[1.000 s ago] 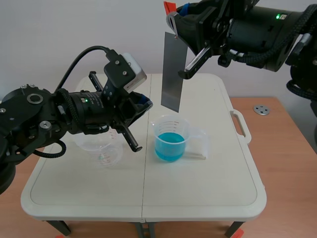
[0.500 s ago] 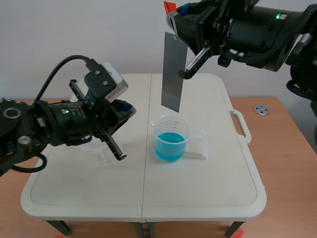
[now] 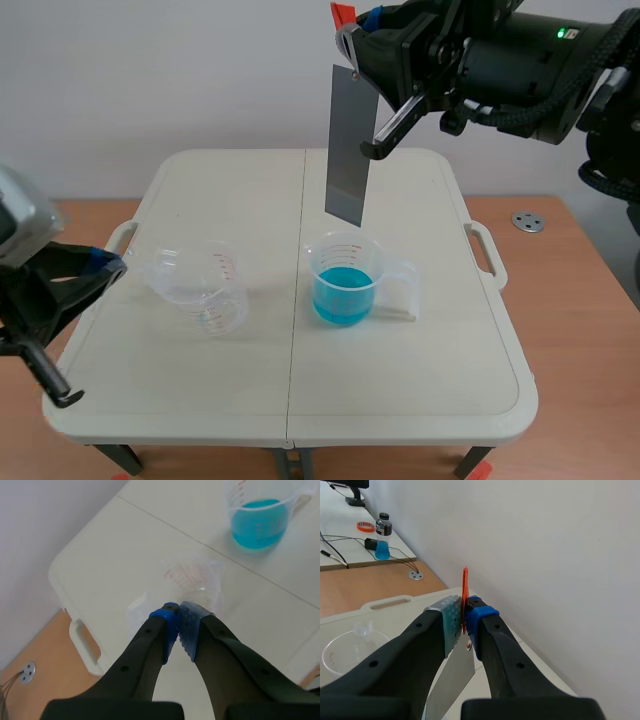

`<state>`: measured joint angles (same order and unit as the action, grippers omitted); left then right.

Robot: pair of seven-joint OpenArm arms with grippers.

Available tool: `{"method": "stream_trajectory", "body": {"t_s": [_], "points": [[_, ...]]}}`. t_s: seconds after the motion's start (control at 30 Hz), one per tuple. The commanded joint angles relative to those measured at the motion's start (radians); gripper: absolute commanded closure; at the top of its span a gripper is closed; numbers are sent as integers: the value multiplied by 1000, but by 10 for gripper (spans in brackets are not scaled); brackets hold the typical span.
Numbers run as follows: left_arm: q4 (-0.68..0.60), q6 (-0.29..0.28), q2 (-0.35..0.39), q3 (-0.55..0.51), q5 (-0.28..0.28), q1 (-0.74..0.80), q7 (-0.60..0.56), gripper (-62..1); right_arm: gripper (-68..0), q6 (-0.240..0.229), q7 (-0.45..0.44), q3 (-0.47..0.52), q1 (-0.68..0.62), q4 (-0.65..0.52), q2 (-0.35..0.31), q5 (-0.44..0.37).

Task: Hold the metal plate by the orange handle, dip it into the blue solution, take it out and point at it, then put the plate back in the beaker on the left.
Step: 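Raise the plate and point at it, then put the plate into the left beaker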

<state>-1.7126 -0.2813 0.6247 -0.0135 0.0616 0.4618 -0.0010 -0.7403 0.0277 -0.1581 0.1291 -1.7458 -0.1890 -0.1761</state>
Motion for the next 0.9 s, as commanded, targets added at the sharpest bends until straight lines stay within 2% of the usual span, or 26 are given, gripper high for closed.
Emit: {"method": "stream_trajectory", "body": {"t_s": [0.0,0.17,0.33,0.6,0.87], "points": [[-15,6,5,-25,6,55,-24,-19,-15,-5,-15,2,15,-19,-7,-18],[-21,6,10,-129,5,231,-66,-18,-15,-5,-15,2,18,-19,-7,-18],[-21,6,10,-187,5,378,-98,-18,-15,-5,-16,2,21,-19,-7,-19],[2,6,2,-190,5,523,-141,-19,-15,-5,-16,2,27,-19,-3,-35],[126,6,2,-175,5,557,-189,-19,-15,-5,-6,2,55,-19,21,-39]]}}
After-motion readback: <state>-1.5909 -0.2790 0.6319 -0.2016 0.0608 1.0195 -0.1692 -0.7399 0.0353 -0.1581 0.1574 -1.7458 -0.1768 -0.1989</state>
